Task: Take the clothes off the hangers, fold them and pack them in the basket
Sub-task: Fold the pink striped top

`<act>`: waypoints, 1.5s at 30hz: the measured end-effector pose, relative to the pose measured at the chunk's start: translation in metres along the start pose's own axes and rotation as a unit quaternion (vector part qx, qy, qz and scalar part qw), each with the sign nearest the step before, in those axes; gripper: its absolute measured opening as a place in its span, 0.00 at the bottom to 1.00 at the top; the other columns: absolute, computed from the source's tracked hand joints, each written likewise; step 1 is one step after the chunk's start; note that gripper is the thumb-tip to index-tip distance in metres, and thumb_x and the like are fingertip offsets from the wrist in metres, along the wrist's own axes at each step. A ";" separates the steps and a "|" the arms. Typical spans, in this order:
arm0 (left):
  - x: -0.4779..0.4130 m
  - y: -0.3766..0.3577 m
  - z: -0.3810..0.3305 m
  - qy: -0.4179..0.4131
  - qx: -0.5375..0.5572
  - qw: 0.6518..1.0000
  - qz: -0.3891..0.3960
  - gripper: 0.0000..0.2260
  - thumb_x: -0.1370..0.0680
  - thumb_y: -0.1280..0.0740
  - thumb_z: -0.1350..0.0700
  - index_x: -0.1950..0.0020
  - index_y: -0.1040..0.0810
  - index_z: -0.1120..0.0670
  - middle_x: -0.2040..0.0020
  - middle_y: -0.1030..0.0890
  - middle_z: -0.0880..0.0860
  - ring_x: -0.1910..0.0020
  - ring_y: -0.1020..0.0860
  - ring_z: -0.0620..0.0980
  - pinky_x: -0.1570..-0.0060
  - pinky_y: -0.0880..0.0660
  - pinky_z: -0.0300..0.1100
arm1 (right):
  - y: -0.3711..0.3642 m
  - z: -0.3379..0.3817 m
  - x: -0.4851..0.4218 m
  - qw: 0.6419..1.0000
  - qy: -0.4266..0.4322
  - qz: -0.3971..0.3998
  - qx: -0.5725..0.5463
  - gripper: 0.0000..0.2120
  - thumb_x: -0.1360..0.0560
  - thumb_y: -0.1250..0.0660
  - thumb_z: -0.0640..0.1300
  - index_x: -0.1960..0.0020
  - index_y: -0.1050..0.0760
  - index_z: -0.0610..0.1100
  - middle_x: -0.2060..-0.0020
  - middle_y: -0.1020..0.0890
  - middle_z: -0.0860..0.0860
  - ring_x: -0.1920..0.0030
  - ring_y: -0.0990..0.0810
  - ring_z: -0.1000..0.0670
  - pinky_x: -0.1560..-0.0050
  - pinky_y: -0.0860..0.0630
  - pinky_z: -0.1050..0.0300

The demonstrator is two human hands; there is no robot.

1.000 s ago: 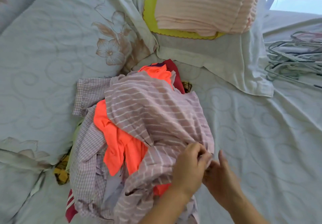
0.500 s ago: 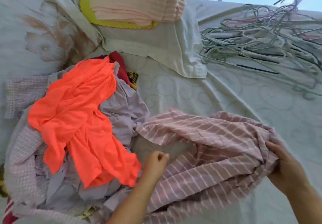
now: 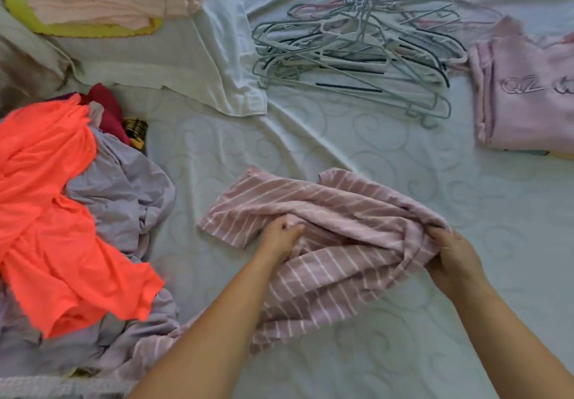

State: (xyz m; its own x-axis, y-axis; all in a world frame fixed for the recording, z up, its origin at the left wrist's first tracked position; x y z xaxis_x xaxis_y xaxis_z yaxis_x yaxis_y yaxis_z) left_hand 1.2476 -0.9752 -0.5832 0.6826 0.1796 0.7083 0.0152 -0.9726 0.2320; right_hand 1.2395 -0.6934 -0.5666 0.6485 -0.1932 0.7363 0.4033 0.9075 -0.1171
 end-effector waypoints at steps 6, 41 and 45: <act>0.007 0.029 -0.036 -0.011 0.139 0.989 0.040 0.03 0.23 0.35 0.61 0.52 0.22 0.58 0.58 0.18 0.56 0.65 0.20 0.48 0.64 0.22 0.37 | 0.050 0.037 -0.004 0.980 0.033 -0.029 -0.192 0.08 0.35 0.28 0.44 0.57 0.16 0.45 0.55 0.15 0.50 0.55 0.16 0.55 0.60 0.19 0.60; 0.415 0.164 -0.445 -0.394 0.203 0.887 0.127 0.09 0.21 0.41 0.59 0.55 0.21 0.57 0.66 0.18 0.55 0.64 0.19 0.52 0.63 0.20 0.40 | -0.166 0.222 0.289 0.792 0.480 0.126 0.355 0.52 0.43 0.20 0.54 0.26 0.42 0.47 0.37 0.30 0.52 0.39 0.29 0.49 0.37 0.32 0.48; 0.445 0.179 -0.470 -0.437 0.207 0.870 0.094 0.06 0.22 0.39 0.59 0.53 0.22 0.57 0.63 0.18 0.56 0.62 0.19 0.52 0.58 0.20 0.43 | -0.148 0.260 0.299 0.841 0.492 0.025 0.223 0.17 0.34 0.24 0.38 0.52 0.19 0.58 0.59 0.16 0.53 0.53 0.19 0.47 0.50 0.25 0.51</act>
State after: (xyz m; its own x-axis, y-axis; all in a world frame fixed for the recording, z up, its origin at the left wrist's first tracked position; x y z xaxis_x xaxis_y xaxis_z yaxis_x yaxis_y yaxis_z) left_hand 1.2111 -1.0002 0.0869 0.9937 0.0068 -0.1118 -0.0182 -0.9750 -0.2214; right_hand 1.2058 -0.7886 -0.1555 0.9662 -0.1670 -0.1965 0.2202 0.9310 0.2913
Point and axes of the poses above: each hand's wrist, its own x-axis away from the middle knuckle, its own y-axis out of the back of the hand, z = x × y, the point moved 5 cm from there along -x, towards the middle knuckle
